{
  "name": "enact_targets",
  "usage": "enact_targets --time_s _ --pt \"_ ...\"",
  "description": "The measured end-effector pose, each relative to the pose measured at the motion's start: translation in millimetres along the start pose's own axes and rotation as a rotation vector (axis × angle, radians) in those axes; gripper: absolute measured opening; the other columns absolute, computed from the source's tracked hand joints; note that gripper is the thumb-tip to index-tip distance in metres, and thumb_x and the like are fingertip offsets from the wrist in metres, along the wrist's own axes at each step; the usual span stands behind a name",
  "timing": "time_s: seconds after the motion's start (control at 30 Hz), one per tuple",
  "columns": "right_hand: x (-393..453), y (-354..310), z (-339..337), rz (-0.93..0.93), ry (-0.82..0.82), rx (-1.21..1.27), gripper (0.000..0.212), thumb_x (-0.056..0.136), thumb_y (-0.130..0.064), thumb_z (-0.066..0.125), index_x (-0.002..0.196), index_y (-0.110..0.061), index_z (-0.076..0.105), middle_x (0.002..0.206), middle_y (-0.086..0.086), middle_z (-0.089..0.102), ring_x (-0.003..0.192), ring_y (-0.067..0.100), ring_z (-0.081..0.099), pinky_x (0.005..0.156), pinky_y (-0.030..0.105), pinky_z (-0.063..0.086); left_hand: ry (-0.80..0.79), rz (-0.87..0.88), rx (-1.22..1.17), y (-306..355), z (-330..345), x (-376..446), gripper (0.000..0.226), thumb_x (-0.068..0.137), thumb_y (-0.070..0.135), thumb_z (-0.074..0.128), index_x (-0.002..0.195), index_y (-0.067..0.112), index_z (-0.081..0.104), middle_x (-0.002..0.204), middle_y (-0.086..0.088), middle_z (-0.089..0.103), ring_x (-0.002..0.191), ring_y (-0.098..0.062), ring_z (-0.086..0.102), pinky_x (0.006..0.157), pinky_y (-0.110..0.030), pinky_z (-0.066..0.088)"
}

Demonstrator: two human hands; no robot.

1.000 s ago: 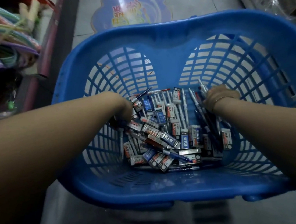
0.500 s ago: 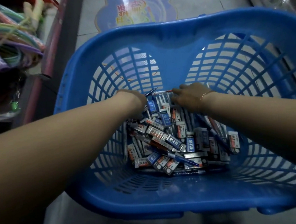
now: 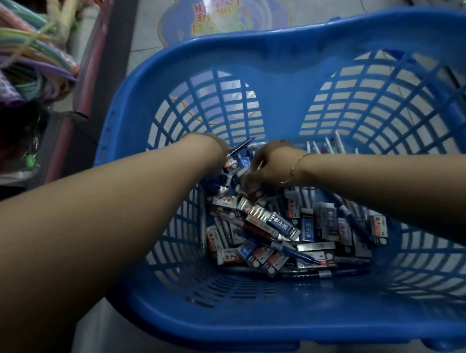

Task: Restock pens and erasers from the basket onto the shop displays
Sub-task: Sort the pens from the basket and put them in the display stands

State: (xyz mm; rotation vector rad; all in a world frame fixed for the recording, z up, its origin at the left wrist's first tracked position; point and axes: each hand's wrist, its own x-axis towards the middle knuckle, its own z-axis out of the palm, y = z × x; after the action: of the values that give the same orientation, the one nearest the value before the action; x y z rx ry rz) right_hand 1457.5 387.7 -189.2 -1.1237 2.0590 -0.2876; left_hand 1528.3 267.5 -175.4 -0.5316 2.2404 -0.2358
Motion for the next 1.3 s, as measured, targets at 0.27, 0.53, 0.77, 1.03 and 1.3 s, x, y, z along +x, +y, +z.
enact_targets --time_s 0.27,0.53,0.77,1.03,1.3 --pt "-14 25 -38 0.474 -0.151 0.301 0.019 0.09 -0.012 0.06 0.1 0.004 0.058 0.096 0.022 0.064 0.072 0.026 0.063 0.067 0.032 0.056 0.212 0.348 -0.386 32 -12 -6 0.055 0.086 0.022 0.063 0.138 0.025 0.042 0.131 -0.004 0.049 0.108 -0.022 0.054 0.087 -0.037 0.048" --pt "-7 28 25 0.378 0.001 0.105 0.081 0.08 -0.02 0.073 0.142 -0.015 0.022 0.119 0.015 0.056 0.098 0.03 0.061 0.063 0.028 0.048 0.122 0.359 -0.496 51 9 6 0.064 0.08 0.03 0.072 0.134 0.026 0.039 0.136 -0.009 0.036 0.115 -0.029 0.048 0.083 -0.031 0.042" --pt "0 32 21 0.368 0.016 0.359 0.061 0.077 -0.012 0.076 0.121 -0.019 0.033 0.103 0.015 0.055 0.053 0.028 0.061 0.037 0.035 0.054 0.02 0.302 -0.517 45 5 10 0.076 0.071 0.037 0.08 0.135 0.021 0.041 0.136 -0.003 0.048 0.116 -0.024 0.049 0.084 -0.028 0.036" --pt "-9 8 -17 0.337 -0.27 0.395 0.016 0.089 -0.013 0.064 0.093 0.0 0.057 0.072 0.017 0.07 0.048 0.024 0.067 0.043 0.032 0.057 -0.284 0.235 -0.475 2 -34 0 0.041 0.077 0.023 0.077 0.113 0.012 0.061 0.104 -0.002 0.064 0.086 -0.015 0.06 0.069 -0.027 0.052" --pt "-21 -23 29 0.1 -0.382 0.337 0.023 0.085 -0.021 0.068 0.095 0.0 0.064 0.07 0.006 0.064 0.056 0.018 0.063 0.055 0.025 0.059 -0.293 0.2 0.312 18 -17 -10 0.024 0.079 0.037 0.073 0.09 0.021 0.059 0.091 0.003 0.053 0.095 -0.019 0.055 0.098 -0.039 0.046"
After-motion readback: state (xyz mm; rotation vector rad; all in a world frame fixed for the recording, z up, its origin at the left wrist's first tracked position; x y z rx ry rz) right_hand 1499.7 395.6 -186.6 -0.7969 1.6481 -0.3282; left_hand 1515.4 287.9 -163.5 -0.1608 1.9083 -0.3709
